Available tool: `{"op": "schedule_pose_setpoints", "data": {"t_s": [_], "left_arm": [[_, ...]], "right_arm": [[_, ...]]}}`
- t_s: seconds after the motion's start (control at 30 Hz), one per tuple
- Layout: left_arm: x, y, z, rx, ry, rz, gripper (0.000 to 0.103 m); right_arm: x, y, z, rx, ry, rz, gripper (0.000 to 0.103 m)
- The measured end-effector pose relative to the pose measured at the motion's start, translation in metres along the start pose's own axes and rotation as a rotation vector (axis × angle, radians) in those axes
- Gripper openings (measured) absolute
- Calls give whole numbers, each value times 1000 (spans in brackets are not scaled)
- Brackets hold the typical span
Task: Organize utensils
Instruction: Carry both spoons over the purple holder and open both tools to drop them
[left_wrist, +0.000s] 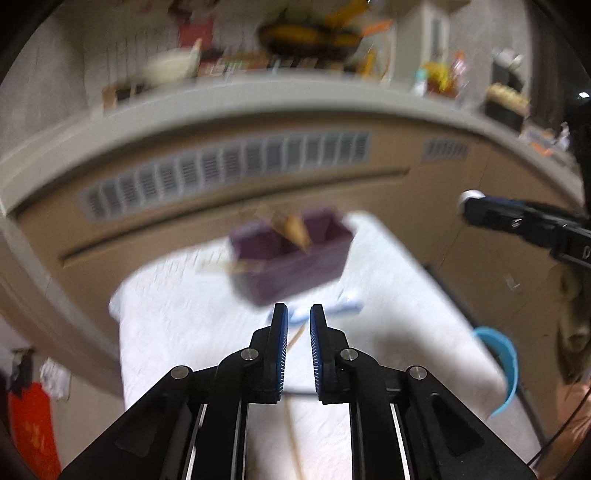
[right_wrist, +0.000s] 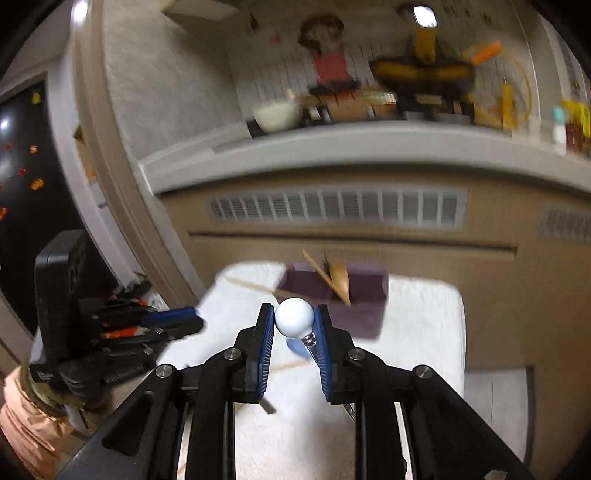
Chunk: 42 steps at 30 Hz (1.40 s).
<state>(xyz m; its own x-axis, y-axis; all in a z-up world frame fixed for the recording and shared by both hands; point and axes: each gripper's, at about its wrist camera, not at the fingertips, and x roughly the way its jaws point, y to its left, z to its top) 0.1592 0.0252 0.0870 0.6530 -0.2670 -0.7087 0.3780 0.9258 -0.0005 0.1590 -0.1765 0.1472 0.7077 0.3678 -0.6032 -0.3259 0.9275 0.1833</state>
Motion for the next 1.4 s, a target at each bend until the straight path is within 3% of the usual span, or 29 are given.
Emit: {"op": "schedule_pose_setpoints", "data": {"t_s": [0.1, 0.2, 0.33, 0.47, 0.57, 0.7, 0.83, 0.9, 0.97, 1.23, 1.4], "left_arm": [[39, 30, -22, -98, 159, 18, 25], [81, 59, -44, -223, 313, 32, 27], [126, 86, -64, -424, 457, 0, 29], [155, 91, -73, -512, 512, 51, 36], [166, 94, -73, -565, 513, 96, 38], [179, 90, -73, -569, 503, 153, 48], [183, 78, -68, -510, 462, 193, 48], [180, 70, -69, -469, 423, 176, 37], [171, 62, -71, -424, 368, 166, 35], [70, -6, -82, -171, -21, 143, 34], [8, -28, -45, -55, -227, 168, 34]], "right_arm": [[30, -20, -27, 41, 88, -27, 20], [56, -34, -51, 87, 162, -38, 20], [88, -45, -75, 120, 226, -54, 20], [103, -46, -91, 109, 249, -72, 20], [104, -46, -100, 90, 243, -88, 20], [102, -46, -109, 81, 234, -93, 20], [101, -48, -114, 91, 226, -98, 20], [101, -50, -116, 96, 226, -92, 20], [97, -52, -117, 103, 224, -73, 20], [66, -50, -118, 120, 171, -22, 20], [26, -33, -93, 106, 40, 13, 20]]}}
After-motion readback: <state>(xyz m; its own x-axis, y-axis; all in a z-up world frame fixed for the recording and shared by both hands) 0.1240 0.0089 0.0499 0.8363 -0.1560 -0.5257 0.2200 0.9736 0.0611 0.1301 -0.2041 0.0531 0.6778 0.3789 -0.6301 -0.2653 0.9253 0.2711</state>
